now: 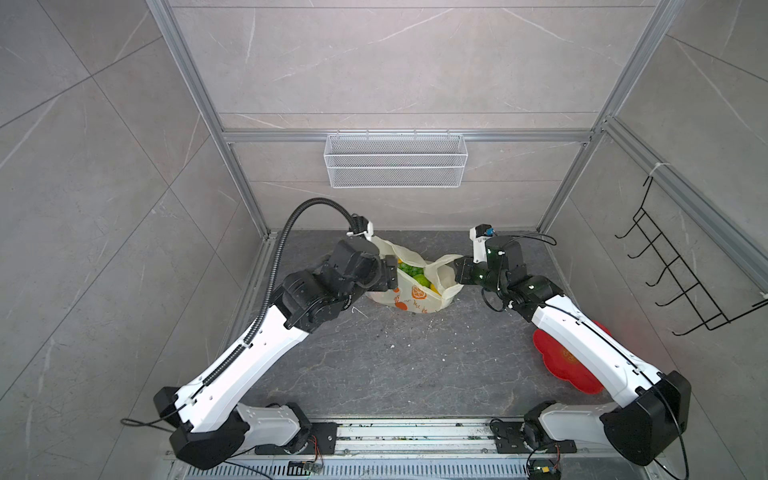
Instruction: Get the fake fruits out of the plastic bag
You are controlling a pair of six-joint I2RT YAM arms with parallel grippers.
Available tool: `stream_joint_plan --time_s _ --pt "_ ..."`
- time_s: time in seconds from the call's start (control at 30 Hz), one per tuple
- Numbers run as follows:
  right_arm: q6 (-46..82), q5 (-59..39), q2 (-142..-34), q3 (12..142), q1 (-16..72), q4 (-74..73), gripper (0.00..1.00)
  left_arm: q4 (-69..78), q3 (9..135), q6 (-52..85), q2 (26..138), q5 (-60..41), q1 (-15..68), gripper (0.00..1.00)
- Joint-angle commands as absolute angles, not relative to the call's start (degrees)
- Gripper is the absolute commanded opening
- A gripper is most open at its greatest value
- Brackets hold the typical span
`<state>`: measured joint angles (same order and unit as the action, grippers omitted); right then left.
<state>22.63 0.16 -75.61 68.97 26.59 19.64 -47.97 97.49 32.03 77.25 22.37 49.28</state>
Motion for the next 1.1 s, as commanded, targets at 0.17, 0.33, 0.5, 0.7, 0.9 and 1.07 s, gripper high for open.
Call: stream_joint_plan --time_s 0.17,0.33,0.5,0.7,0.9,1.07 --pt "21.80 1.75 -72.79 68.18 27.30 18.37 0.00 -49.71 113.24 38.53 100.90 22.59 46.05 0.84" --pt "21.71 2.23 -71.76 67.06 27.43 18.24 0.00 -49.48 112.51 43.92 106.97 21.51 40.89 0.87" --pt "21.28 3.78 -70.86 66.18 27.42 18.68 0.00 -45.96 104.71 47.02 107.01 18.46 36.94 0.98" --pt "21.18 2.20 -69.97 64.90 27.51 18.19 0.00 -40.73 94.78 48.64 104.39 16.98 33.86 0.99" --pt "21.51 1.45 -69.68 63.18 27.76 17.77 0.00 -36.15 90.97 49.00 104.29 12.29 32.95 0.99" --pt "22.45 3.41 -69.46 63.11 27.86 18.48 0.00 -34.60 90.92 48.19 106.11 11.17 31.89 0.86"
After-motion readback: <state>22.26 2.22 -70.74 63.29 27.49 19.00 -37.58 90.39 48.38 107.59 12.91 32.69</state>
